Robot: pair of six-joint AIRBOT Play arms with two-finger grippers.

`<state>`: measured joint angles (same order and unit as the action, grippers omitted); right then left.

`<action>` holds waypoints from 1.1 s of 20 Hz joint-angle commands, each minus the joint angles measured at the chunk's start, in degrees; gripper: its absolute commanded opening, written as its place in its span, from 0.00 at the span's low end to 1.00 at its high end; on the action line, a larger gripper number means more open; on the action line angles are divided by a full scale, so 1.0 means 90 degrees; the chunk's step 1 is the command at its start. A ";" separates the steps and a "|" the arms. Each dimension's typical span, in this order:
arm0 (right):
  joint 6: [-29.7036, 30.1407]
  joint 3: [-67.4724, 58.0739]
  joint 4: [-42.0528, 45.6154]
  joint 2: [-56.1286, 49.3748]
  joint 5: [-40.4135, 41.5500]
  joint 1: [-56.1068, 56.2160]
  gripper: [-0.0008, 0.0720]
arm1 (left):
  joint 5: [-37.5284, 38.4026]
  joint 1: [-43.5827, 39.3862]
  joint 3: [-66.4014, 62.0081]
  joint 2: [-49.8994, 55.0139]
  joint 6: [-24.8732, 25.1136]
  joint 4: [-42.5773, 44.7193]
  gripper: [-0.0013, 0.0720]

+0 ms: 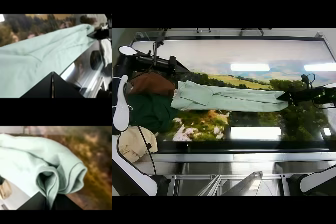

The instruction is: Fold the shirts.

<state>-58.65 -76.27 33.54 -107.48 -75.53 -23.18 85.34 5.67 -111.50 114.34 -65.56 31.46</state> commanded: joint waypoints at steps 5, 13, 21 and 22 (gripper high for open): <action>-0.0447 -0.1275 -0.0260 0.0687 -0.1749 -0.0316 0.03 | -0.1576 -0.2487 0.0007 0.0357 -0.0357 0.0449 0.02; -0.1013 -0.1923 -0.0260 0.2086 -0.2208 -0.0053 0.03 | -0.3203 -0.4333 -0.0714 0.1987 -0.1836 0.0787 0.02; -0.1324 -0.1923 -0.0257 0.2220 -0.1868 0.1421 0.03 | -0.2550 -0.3937 -0.0614 0.1753 -0.1705 -0.0478 0.02; -0.1324 -0.1923 -0.0255 0.2220 -0.1571 0.1724 0.03 | -0.2079 -0.3672 -0.0614 0.1496 -0.1540 -0.0476 0.02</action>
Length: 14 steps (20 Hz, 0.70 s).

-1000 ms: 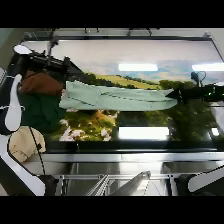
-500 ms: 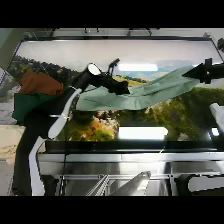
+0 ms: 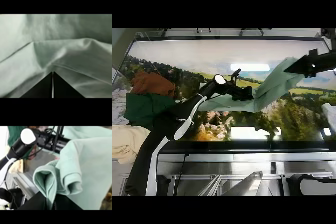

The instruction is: Fold the shirts.

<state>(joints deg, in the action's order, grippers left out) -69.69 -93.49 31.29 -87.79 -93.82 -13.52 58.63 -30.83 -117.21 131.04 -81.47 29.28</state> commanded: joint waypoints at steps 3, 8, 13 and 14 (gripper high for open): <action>-0.0267 -0.0007 -0.0007 -0.0012 0.2069 0.1778 0.03 | 0.1936 0.1406 0.0019 -0.1331 0.0537 -0.0223 0.02; -0.0260 -0.0010 -0.0005 -0.1083 0.4804 0.4012 0.03 | 0.2460 0.3509 0.0027 -0.2917 0.0714 -0.0209 0.02; 0.0012 -0.0015 -0.0568 -0.2676 0.5870 0.5406 0.74 | 0.2722 0.4563 0.0325 -0.3611 0.0959 -0.0219 0.02; 0.0265 -0.0017 -0.0765 -0.2686 0.5724 0.5406 0.76 | 0.2708 0.4643 0.0595 -0.3725 0.1115 -0.0221 0.02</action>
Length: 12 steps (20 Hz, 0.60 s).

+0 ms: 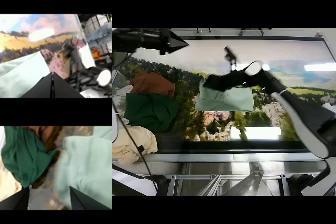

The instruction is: Fold the shirts.

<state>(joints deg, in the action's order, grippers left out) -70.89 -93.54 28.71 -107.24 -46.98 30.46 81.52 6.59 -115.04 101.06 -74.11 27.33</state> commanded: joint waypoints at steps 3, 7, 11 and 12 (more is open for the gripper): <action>0.0583 -0.0015 -0.0435 -0.0087 -0.0165 -0.0034 0.38 | 0.0146 0.0539 0.1146 -0.0595 0.0627 -0.0034 0.02; 0.0282 0.0017 0.0126 0.0622 -0.2297 -0.1579 0.18 | 0.0177 0.0430 0.1957 -0.0614 0.0971 -0.0406 0.02; -0.0398 0.0661 0.1207 0.1144 -0.2829 -0.2953 0.30 | 0.0369 0.0270 0.2174 -0.0614 0.1190 -0.0661 0.02; -0.0539 0.0867 0.1379 0.1151 -0.2812 -0.3179 0.56 | 0.0381 0.0214 0.2171 -0.0614 0.1190 -0.0668 0.02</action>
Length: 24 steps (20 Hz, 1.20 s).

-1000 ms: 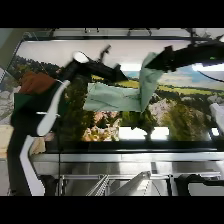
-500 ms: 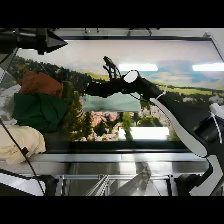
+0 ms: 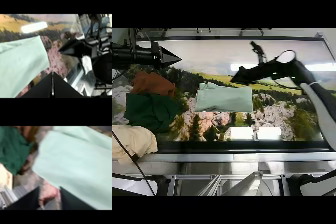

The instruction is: Fold the shirts.

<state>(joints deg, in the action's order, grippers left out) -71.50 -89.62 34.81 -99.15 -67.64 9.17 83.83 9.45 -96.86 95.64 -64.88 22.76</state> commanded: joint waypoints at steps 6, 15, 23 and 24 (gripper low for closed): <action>-0.0583 0.0823 0.0920 -0.0682 0.0425 -0.1173 0.84 | -0.0010 -0.0449 0.0151 -0.0012 0.0165 -0.0153 0.02; 0.0413 0.0818 -0.1307 -0.1729 -0.0442 -0.0653 0.83 | -0.0029 -0.0716 0.0151 -0.0012 0.0163 -0.0153 0.02; 0.1467 0.0765 -0.3604 -0.1273 -0.0636 -0.0639 0.03 | 0.0197 -0.0882 0.0151 -0.0012 0.0155 -0.0155 0.02; 0.1406 0.0765 -0.3553 -0.1013 -0.0639 -0.0848 0.03 | 0.0265 -0.0884 0.0151 -0.0012 0.0158 -0.0153 0.02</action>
<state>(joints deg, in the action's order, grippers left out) -60.29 -82.54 7.53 -111.79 -72.60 3.84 84.68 1.83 -95.53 95.57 -63.44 21.37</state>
